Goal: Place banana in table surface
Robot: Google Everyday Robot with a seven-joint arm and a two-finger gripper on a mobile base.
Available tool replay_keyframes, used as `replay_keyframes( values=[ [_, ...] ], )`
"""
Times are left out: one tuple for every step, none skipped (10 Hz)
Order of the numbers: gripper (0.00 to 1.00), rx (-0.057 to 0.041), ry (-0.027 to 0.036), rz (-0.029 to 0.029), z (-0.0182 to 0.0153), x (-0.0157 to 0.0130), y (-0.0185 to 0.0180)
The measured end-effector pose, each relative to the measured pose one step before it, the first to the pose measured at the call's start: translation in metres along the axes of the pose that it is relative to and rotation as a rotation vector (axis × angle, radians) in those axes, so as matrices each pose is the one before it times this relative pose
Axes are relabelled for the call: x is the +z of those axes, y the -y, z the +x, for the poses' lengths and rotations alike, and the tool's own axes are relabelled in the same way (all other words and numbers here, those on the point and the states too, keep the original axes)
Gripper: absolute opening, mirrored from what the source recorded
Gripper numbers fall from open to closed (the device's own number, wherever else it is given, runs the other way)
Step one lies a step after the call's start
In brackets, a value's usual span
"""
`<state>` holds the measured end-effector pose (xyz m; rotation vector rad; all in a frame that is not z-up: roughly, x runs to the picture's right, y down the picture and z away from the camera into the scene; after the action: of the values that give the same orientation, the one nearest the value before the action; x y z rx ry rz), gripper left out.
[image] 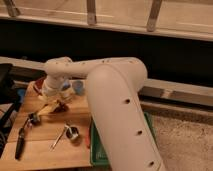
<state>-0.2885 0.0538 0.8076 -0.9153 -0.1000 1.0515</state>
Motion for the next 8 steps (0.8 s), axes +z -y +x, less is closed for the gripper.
replay_keyframes(
  values=[
    [0.0, 0.0449, -0.00111, 0.005, 0.01236, -0.00653, 0.01095],
    [0.0, 0.035, -0.00118, 0.00413, 0.00936, -0.00482, 0.00797],
    [0.0, 0.00136, 0.00006, -0.00184, 0.0004, 0.00027, -0.00108],
    [0.0, -0.00249, -0.00091, -0.00192, -0.0001, 0.00065, -0.00203],
    [0.0, 0.00134, -0.00007, 0.00153, -0.00025, -0.00021, 0.00066],
    [0.0, 0.00997, -0.00067, 0.00794, 0.00093, 0.00057, 0.00323],
    [0.0, 0.02596, 0.00177, 0.00784, 0.00101, -0.00001, 0.00297],
    [0.0, 0.02865, 0.00345, 0.01199, 0.00194, -0.00379, 0.01066]
  ],
)
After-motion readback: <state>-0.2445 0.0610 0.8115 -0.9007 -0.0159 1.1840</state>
